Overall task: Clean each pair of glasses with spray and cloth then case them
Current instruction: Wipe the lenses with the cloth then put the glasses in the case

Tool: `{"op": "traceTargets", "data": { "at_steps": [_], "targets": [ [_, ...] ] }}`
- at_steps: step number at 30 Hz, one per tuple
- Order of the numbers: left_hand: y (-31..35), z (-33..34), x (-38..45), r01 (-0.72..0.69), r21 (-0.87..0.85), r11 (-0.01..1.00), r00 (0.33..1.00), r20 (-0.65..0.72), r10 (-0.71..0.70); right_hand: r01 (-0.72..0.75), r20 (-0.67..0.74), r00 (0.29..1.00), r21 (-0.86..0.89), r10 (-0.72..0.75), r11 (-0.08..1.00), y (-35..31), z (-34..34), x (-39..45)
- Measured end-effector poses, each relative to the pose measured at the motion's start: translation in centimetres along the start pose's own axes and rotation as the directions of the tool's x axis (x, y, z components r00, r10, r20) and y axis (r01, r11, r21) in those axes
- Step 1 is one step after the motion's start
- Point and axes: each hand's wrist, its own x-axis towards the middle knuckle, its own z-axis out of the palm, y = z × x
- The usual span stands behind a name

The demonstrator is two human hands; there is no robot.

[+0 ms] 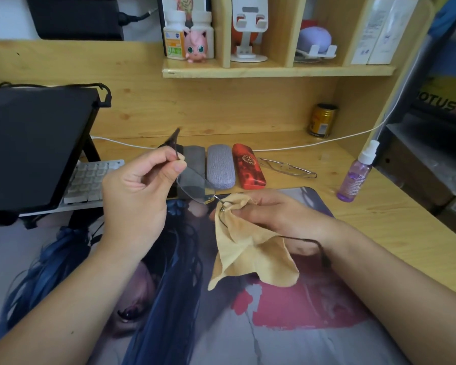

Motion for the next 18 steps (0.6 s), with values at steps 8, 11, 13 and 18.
{"op": "traceTargets", "data": {
  "at_steps": [8,11,13,18],
  "targets": [
    [-0.1,0.3,-0.2,-0.011,0.008,1.0,0.999,0.041,0.011,-0.075,0.1,0.991,-0.107,0.085,0.991,-0.4,0.0,-0.6],
    [-0.4,0.4,-0.4,0.023,0.0,1.0,0.998,0.052,-0.023,-0.076,0.045,0.995,-0.166,0.085,0.983,-1.6,0.1,-1.2],
    [-0.6,0.4,-0.5,0.054,-0.02,0.998,0.997,0.049,-0.053,-0.054,-0.005,0.999,-0.225,0.054,0.973,-1.7,0.0,-1.0],
    [-0.5,0.3,-0.4,0.057,-0.022,0.998,0.997,0.044,-0.056,-0.053,-0.106,0.994,-0.155,0.036,0.987,-0.7,0.2,-0.1]
  ]
}}
